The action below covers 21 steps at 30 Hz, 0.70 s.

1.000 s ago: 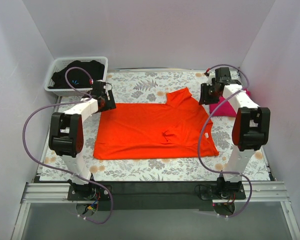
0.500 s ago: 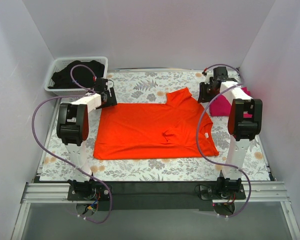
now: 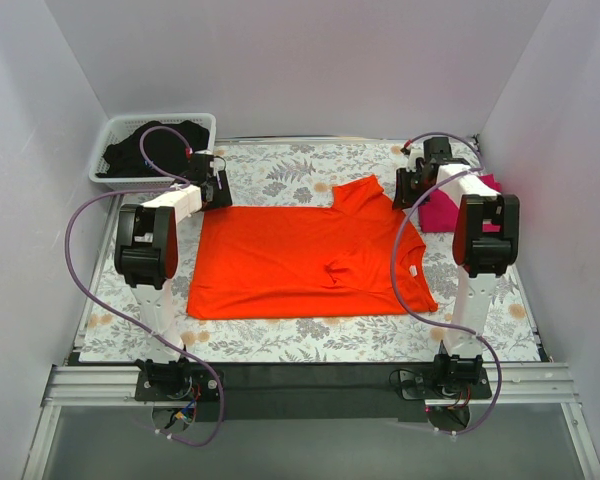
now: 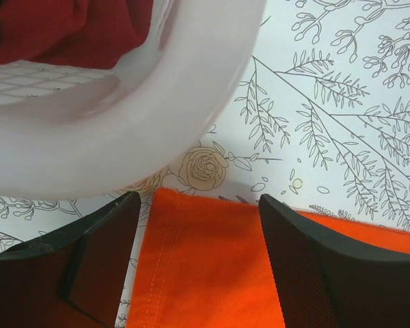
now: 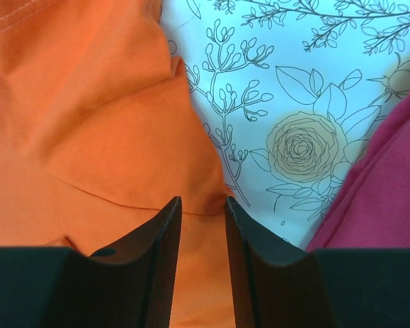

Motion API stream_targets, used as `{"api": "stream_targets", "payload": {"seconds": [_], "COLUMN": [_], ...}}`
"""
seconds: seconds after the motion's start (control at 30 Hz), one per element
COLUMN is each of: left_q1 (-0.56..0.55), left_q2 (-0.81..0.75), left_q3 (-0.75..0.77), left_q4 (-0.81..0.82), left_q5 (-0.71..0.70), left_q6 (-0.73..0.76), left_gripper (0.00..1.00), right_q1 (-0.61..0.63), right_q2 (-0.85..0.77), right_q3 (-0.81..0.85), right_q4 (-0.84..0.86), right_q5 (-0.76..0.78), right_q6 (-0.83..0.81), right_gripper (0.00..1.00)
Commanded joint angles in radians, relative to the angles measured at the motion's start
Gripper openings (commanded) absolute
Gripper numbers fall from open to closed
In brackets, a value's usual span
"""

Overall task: Fold and stack the t-shirts
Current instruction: Fold the tshirt

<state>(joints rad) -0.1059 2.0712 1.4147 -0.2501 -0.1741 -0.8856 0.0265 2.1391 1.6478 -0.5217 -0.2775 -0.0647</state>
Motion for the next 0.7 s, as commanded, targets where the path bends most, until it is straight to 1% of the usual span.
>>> {"api": "stream_targets", "payload": {"seconds": [0.0, 0.17, 0.27, 0.47, 0.53, 0.67], "left_q1": [0.011, 0.018, 0.028, 0.034, 0.034, 0.034], "left_q2": [-0.033, -0.04, -0.039, -0.011, -0.006, -0.013], "left_q3": [0.0, -0.01, -0.008, 0.01, 0.012, -0.011], "left_q4": [0.031, 0.055, 0.06, 0.068, 0.066, 0.06], "left_q5": [-0.005, -0.013, -0.007, 0.008, 0.021, 0.054], "left_q6": [0.028, 0.062, 0.065, 0.077, 0.08, 0.083], "left_gripper": [0.65, 0.66, 0.66, 0.65, 0.64, 0.63], "right_q1": [0.0, 0.0, 0.0, 0.0, 0.0, 0.0], "right_q2": [0.021, 0.044, 0.038, 0.033, 0.033, 0.028], "right_q3": [0.037, 0.038, 0.033, 0.027, 0.021, 0.015], "right_q4": [0.014, 0.017, 0.022, 0.028, 0.032, 0.034], "right_q5": [-0.023, -0.008, 0.037, 0.028, 0.015, 0.018], "right_q6": [-0.018, -0.023, -0.023, -0.021, -0.02, -0.021], "right_gripper": [0.34, 0.34, 0.34, 0.33, 0.31, 0.3]}}
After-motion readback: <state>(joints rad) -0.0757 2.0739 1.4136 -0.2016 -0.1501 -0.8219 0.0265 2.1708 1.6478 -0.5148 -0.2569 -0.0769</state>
